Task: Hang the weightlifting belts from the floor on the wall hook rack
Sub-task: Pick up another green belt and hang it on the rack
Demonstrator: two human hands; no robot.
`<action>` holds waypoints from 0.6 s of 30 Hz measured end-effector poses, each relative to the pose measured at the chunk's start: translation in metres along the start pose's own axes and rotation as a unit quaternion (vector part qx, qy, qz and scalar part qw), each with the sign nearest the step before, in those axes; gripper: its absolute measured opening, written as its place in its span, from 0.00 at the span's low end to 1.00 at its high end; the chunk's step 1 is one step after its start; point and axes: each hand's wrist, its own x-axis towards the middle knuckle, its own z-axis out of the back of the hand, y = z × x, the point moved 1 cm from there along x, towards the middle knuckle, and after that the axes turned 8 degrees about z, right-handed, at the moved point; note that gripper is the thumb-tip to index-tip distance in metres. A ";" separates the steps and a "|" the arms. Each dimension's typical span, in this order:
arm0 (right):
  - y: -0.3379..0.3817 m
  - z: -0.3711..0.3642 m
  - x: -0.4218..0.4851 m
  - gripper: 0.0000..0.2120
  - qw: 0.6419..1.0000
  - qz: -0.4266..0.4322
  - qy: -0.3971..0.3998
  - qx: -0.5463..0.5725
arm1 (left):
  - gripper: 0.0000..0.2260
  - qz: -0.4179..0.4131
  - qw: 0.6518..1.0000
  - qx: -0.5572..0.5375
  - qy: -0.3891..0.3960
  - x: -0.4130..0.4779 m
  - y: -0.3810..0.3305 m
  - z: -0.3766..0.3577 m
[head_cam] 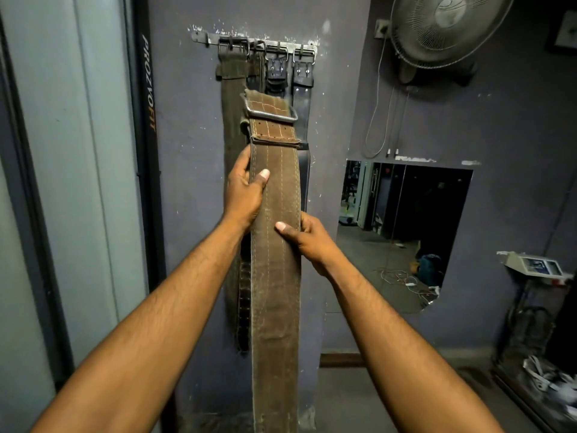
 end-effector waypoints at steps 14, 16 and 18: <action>-0.016 -0.001 -0.024 0.24 0.999 0.028 -0.023 0.008 | 0.28 -0.032 0.999 0.004 -0.002 0.011 -0.021 -0.017; -0.019 0.003 -0.029 0.25 1.000 0.011 0.003 0.022 | 0.27 -0.037 0.999 0.006 -0.002 0.010 -0.021 -0.018; -0.031 0.005 -0.037 0.25 0.999 -0.028 0.042 -0.008 | 0.23 -0.051 0.999 0.005 0.005 0.010 -0.025 -0.020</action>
